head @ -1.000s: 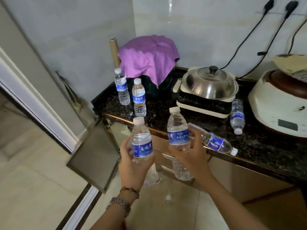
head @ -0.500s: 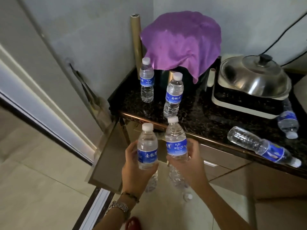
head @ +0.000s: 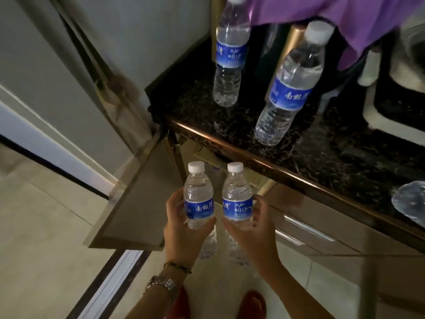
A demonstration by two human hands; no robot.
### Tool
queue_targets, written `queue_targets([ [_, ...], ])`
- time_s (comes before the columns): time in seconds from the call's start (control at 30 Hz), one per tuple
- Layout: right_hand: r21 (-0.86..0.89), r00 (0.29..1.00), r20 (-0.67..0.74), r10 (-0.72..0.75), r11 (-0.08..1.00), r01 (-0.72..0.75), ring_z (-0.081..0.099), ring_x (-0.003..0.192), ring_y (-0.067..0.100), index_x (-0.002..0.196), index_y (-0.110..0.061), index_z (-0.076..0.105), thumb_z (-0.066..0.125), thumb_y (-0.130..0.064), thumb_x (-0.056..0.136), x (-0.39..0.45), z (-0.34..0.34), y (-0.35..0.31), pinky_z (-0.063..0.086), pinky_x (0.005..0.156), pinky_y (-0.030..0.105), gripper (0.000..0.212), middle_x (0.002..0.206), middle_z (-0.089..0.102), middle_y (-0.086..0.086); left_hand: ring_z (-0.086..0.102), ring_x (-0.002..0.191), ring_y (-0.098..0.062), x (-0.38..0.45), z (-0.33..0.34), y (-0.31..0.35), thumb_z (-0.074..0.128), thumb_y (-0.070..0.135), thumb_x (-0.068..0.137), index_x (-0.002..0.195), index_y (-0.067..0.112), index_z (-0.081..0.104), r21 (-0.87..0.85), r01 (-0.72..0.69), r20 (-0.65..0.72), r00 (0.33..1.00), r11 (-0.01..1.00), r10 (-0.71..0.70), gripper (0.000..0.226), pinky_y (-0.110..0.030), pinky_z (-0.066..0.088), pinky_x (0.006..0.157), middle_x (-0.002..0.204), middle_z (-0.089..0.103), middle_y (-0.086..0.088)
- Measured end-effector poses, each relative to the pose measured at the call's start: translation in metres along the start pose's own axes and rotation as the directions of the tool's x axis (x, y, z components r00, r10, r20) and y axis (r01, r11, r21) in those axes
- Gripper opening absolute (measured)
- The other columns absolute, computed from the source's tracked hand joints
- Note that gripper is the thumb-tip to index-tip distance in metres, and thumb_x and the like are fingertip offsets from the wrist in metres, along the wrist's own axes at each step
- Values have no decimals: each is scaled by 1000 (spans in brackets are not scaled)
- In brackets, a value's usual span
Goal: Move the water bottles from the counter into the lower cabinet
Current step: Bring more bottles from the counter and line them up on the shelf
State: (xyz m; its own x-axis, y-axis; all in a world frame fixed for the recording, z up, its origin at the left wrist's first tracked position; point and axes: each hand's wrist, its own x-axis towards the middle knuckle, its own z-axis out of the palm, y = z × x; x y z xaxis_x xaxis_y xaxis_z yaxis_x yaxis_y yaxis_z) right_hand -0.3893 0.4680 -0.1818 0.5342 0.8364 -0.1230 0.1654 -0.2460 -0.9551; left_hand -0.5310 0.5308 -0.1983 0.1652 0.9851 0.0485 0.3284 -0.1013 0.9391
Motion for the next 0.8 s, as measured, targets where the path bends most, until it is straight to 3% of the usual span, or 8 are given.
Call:
queue_targets([
  [0.13, -1, 999, 35, 20, 1000, -20, 65, 90, -4, 113, -40, 42, 87, -26, 61, 19, 21, 66, 52, 67, 13, 71, 97, 65, -24, 59, 103, 2, 11, 24, -57, 86, 15, 57, 125, 39, 31, -5, -14, -33, 999, 1000, 14, 91, -15, 51, 81, 120, 54, 22],
  [0.23, -19, 999, 36, -15, 1000, 16, 63, 90, -8, 111, -39, 42, 87, -18, 62, 30, 35, 114, 50, 66, 8, 70, 98, 61, -26, 59, 104, 1, 17, 42, -102, 86, 24, 56, 125, 41, 32, -13, -4, -52, 999, 1000, 3, 88, -22, 53, 82, 120, 56, 16],
  [0.33, -20, 998, 44, -44, 999, 45, 63, 92, -7, 113, -38, 41, 87, -18, 63, 43, 49, 162, 50, 67, 9, 71, 95, 62, -34, 60, 104, -1, 24, 61, -150, 86, 13, 57, 125, 40, 31, -8, -6, -48, 999, 1000, 5, 92, -28, 54, 84, 123, 57, 10],
  [0.47, 18, 998, 34, -51, 999, 50, 60, 97, -8, 114, -42, 40, 84, -42, 58, 67, 69, 219, 50, 71, 9, 71, 103, 59, -40, 55, 101, 13, 38, 88, -212, 86, 10, 58, 123, 45, 29, 6, -45, -30, 999, 999, 45, 93, -11, 50, 80, 118, 51, 25],
  [0.6, 28, 999, 29, -38, 999, 38, 58, 94, -15, 109, -45, 39, 85, -26, 66, 90, 86, 276, 47, 72, 6, 67, 104, 57, -29, 53, 94, 20, 52, 114, -268, 86, 9, 59, 125, 39, 29, -3, -47, -36, 998, 999, 47, 92, 0, 43, 74, 112, 49, 27],
  [0.8, 21, 997, 31, -67, 998, 66, 62, 102, 0, 112, -56, 33, 85, -30, 67, 124, 109, 352, 54, 86, 27, 73, 119, 60, -16, 57, 101, 2, 74, 150, -341, 86, 16, 59, 130, 35, 31, 12, -82, -28, 996, 997, 82, 92, -7, 47, 75, 124, 55, 9],
])
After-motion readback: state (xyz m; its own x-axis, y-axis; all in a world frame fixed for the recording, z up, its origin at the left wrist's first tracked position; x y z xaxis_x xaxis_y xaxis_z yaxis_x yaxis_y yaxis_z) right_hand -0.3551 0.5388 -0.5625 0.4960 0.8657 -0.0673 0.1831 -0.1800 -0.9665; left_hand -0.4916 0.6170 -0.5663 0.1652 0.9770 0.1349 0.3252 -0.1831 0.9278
